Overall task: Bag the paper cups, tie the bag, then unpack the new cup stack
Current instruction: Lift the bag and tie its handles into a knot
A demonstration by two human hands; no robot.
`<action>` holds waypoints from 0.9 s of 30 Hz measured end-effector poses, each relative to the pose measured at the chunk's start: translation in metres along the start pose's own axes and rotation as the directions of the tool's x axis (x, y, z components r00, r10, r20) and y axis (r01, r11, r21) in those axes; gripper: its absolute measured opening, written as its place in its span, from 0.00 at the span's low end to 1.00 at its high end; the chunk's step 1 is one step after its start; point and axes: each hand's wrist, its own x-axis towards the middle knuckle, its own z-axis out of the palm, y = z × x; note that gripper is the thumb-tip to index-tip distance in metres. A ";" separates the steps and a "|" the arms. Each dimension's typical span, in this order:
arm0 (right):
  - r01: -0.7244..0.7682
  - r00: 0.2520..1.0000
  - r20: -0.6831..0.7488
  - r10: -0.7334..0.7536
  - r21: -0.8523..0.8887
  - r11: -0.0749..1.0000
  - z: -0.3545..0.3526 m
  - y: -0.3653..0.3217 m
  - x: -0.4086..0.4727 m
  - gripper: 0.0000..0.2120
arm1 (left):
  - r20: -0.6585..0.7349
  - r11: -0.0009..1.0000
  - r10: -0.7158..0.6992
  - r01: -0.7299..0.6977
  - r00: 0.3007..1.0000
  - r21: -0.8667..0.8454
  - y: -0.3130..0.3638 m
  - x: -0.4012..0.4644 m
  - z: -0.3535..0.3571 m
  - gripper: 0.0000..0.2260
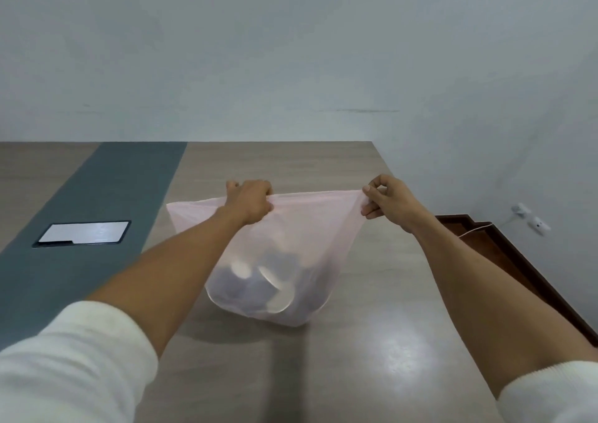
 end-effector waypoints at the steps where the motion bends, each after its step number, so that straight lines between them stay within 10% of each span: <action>1: -0.021 0.999 -0.036 0.020 -0.015 1.000 -0.001 0.003 -0.001 0.14 | 0.001 0.995 0.040 -0.039 0.999 -0.088 -0.003 0.002 -0.001 0.07; 6: -0.151 0.944 -0.329 0.026 -0.360 0.921 0.009 0.017 0.003 0.13 | 0.088 0.899 0.189 -0.137 0.978 -0.417 -0.006 0.000 -0.020 0.09; 8: -0.080 0.821 -0.481 -0.309 -0.631 0.772 0.040 0.016 -0.001 0.16 | 0.130 0.872 0.202 -0.118 0.971 -0.474 -0.006 0.000 -0.022 0.11; 12: 0.460 0.707 -0.007 -0.707 -0.754 0.468 0.137 0.002 -0.026 0.22 | 0.159 0.847 0.210 -0.098 0.965 -0.523 -0.004 -0.004 -0.020 0.11; 16: 0.369 0.833 -0.017 -0.552 -0.727 0.579 0.168 -0.002 -0.023 0.11 | 0.101 0.854 0.122 -0.053 0.987 -0.518 -0.007 -0.011 -0.017 0.09; 20: 0.288 0.958 0.160 -0.240 -0.560 0.777 0.169 -0.018 -0.006 0.10 | -0.162 0.992 0.058 -0.076 0.985 -0.104 -0.014 -0.027 0.001 0.12; 23: 0.164 0.968 0.243 -0.057 -0.450 0.878 0.168 -0.036 0.005 0.14 | -0.338 0.965 0.252 -0.211 0.907 0.153 -0.015 -0.051 0.025 0.16; 27: -0.020 0.907 0.388 0.161 -0.344 0.939 0.159 -0.047 0.010 0.13 | -0.230 0.916 0.354 -0.287 0.907 0.279 -0.025 -0.061 0.047 0.09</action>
